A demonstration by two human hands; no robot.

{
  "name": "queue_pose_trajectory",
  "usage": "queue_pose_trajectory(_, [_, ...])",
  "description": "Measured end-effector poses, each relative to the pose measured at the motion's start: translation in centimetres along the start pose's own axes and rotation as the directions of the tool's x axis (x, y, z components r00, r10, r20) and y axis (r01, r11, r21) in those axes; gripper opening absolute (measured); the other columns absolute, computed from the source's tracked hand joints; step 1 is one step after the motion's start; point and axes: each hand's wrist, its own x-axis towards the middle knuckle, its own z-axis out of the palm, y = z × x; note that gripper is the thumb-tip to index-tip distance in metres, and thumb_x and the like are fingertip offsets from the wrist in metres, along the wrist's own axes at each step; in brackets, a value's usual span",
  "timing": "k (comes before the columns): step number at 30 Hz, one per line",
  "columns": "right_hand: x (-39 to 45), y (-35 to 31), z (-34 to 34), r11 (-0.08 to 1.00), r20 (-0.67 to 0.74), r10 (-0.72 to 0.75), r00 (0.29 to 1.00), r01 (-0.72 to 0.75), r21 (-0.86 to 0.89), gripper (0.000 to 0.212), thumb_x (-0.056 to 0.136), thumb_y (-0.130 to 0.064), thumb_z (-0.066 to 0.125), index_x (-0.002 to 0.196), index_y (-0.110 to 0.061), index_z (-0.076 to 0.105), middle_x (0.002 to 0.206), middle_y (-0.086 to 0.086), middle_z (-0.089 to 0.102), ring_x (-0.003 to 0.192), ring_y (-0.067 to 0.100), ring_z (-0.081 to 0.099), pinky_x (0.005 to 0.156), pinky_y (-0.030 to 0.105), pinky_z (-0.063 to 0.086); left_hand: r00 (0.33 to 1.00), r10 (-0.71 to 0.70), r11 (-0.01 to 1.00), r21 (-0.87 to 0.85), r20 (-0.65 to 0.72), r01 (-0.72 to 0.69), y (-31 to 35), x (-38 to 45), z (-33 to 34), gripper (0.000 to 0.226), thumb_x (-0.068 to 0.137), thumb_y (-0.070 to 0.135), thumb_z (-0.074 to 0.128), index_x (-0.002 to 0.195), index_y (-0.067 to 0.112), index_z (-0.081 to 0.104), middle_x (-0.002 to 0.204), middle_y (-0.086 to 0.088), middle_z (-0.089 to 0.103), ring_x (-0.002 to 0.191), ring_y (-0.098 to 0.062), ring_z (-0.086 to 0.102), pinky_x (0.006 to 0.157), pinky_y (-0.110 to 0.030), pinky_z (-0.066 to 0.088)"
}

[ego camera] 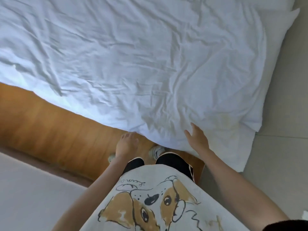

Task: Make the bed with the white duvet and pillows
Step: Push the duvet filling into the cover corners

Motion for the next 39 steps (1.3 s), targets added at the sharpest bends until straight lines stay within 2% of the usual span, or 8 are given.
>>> queue_pose_trajectory(4, [-3.2, -6.9, 3.3, 0.994, 0.097, -0.062, 0.993, 0.071, -0.088, 0.059, 0.100, -0.046, 0.038, 0.151, -0.018, 0.028, 0.152, 0.004, 0.036, 0.136, 0.024, 0.038, 0.107, 0.040, 0.037, 0.993, -0.115, 0.990, -0.086, 0.005, 0.115, -6.8, -3.4, -2.5, 0.043, 0.097, 0.025, 0.043, 0.139, 0.018, 0.048, 0.143, -0.004, 0.048, 0.130, -0.023, 0.043, 0.101, -0.039, 0.040])
queue_pose_trajectory(9, [-7.8, -16.0, 9.4, 0.970, 0.205, -0.144, 0.968, 0.179, -0.163, 0.053, 0.100, -0.044, 0.038, 0.147, -0.019, 0.034, 0.148, 0.004, 0.043, 0.131, 0.024, 0.044, 0.101, 0.036, 0.037, 0.979, -0.204, 0.969, -0.142, 0.013, 0.204, -16.5, -8.1, -5.0, 0.042, 0.099, 0.028, 0.041, 0.139, 0.017, 0.046, 0.138, -0.007, 0.052, 0.124, -0.024, 0.049, 0.099, -0.038, 0.042])
queue_pose_trajectory(13, [-11.1, -23.0, 14.5, 0.938, 0.343, -0.205, 0.917, 0.284, -0.198, 0.053, 0.099, -0.045, 0.040, 0.146, -0.020, 0.037, 0.147, 0.001, 0.044, 0.131, 0.022, 0.045, 0.099, 0.033, 0.039, 0.960, -0.279, 0.939, -0.203, 0.021, 0.277, -23.8, -11.5, -6.7, 0.043, 0.099, 0.030, 0.039, 0.140, 0.016, 0.046, 0.136, -0.005, 0.054, 0.120, -0.022, 0.053, 0.096, -0.033, 0.043])
queue_pose_trajectory(15, [-12.1, -26.3, 16.7, 0.911, 0.401, -0.218, 0.890, 0.333, -0.245, 0.055, 0.097, -0.048, 0.042, 0.146, -0.023, 0.038, 0.147, -0.001, 0.045, 0.131, 0.020, 0.045, 0.104, 0.036, 0.038, 0.945, -0.328, 0.915, -0.241, 0.019, 0.322, -26.9, -12.7, -7.5, 0.043, 0.099, 0.029, 0.039, 0.140, 0.015, 0.045, 0.136, -0.006, 0.055, 0.120, -0.023, 0.053, 0.096, -0.032, 0.043])
queue_pose_trajectory(20, [-12.9, -34.1, 20.2, 0.818, 0.511, -0.262, 0.819, 0.470, -0.333, 0.051, 0.098, -0.042, 0.043, 0.144, -0.019, 0.041, 0.145, 0.000, 0.047, 0.128, 0.020, 0.048, 0.102, 0.033, 0.039, 0.905, -0.426, 0.854, -0.321, 0.016, 0.408, -32.3, -14.2, -9.1, 0.039, 0.099, 0.028, 0.038, 0.134, 0.015, 0.049, 0.128, -0.007, 0.059, 0.115, -0.025, 0.055, 0.093, -0.034, 0.045])
queue_pose_trajectory(26, [-9.8, -43.4, 23.3, 0.721, 0.587, -0.278, 0.760, 0.569, -0.396, 0.047, 0.099, -0.039, 0.042, 0.142, -0.018, 0.044, 0.137, 0.005, 0.053, 0.122, 0.024, 0.051, 0.097, 0.035, 0.043, 0.881, -0.472, 0.808, -0.387, 0.028, 0.445, -36.8, -10.4, -13.9, 0.041, 0.099, 0.028, 0.039, 0.137, 0.015, 0.047, 0.133, -0.007, 0.055, 0.121, -0.025, 0.052, 0.098, -0.033, 0.044])
queue_pose_trajectory(32, [-3.6, -54.9, 26.1, 0.671, 0.627, -0.259, 0.735, 0.604, -0.430, 0.047, 0.097, -0.039, 0.044, 0.138, -0.017, 0.048, 0.137, 0.004, 0.054, 0.123, 0.023, 0.051, 0.100, 0.035, 0.043, 0.850, -0.519, 0.772, -0.380, 0.088, 0.510, -42.3, -4.0, -21.1, 0.042, 0.100, 0.029, 0.037, 0.139, 0.015, 0.044, 0.136, -0.007, 0.053, 0.122, -0.025, 0.052, 0.096, -0.033, 0.043])
queue_pose_trajectory(39, [1.5, -70.7, 29.2, 0.478, 0.733, -0.186, 0.655, 0.712, -0.515, 0.041, 0.098, -0.038, 0.042, 0.133, -0.017, 0.049, 0.128, 0.003, 0.058, 0.115, 0.025, 0.055, 0.087, 0.032, 0.043, 0.745, -0.658, 0.586, -0.549, 0.108, 0.596, -49.2, 1.6, -30.9, 0.041, 0.100, 0.030, 0.038, 0.138, 0.016, 0.046, 0.133, -0.007, 0.056, 0.120, -0.026, 0.053, 0.094, -0.032, 0.042])
